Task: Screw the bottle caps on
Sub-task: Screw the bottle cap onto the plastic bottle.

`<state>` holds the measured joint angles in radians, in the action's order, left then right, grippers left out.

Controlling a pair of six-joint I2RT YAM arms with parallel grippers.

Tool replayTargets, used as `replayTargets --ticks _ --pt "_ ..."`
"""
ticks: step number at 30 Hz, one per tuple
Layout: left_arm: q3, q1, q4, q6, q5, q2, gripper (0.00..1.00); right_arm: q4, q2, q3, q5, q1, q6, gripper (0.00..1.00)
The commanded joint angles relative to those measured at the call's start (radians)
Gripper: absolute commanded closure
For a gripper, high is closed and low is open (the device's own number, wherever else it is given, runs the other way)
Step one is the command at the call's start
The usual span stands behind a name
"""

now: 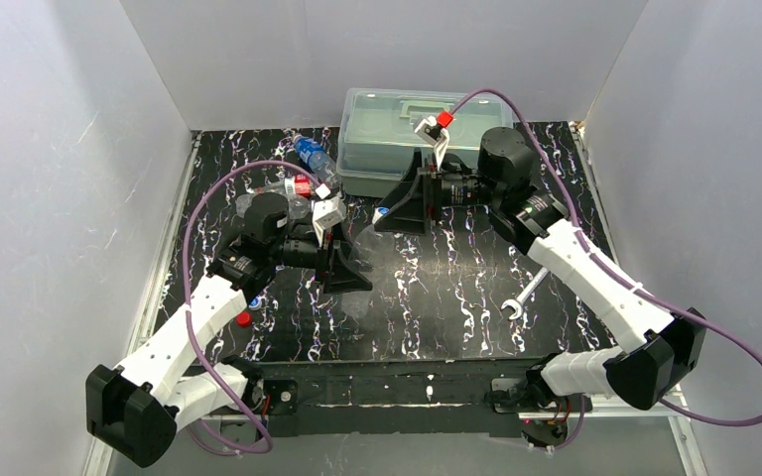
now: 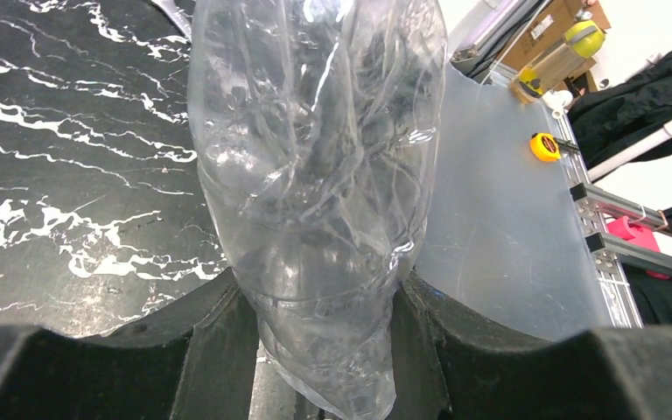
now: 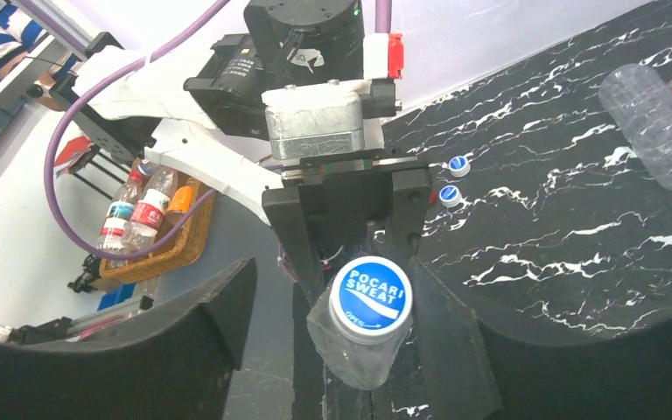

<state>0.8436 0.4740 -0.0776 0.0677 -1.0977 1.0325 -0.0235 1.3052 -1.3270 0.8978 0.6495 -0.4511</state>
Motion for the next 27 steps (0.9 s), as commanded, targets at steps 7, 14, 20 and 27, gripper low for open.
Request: replayTargets --ticks 7,14,20,27 --pt "-0.022 -0.004 0.037 0.033 0.021 -0.017 1.0 0.111 0.012 -0.013 -0.025 0.011 -0.065 0.62" --pt "0.018 -0.003 -0.056 -0.018 0.289 -0.03 1.0 -0.145 0.062 -0.116 -0.166 0.037 0.019 0.99" --pt "0.047 0.042 -0.074 -0.063 0.711 -0.072 1.0 -0.543 0.186 -0.33 -0.547 0.113 0.037 0.99" --pt "0.063 0.137 -0.059 -0.147 0.952 -0.044 1.0 -0.769 0.339 -0.537 -0.962 0.262 0.022 0.99"
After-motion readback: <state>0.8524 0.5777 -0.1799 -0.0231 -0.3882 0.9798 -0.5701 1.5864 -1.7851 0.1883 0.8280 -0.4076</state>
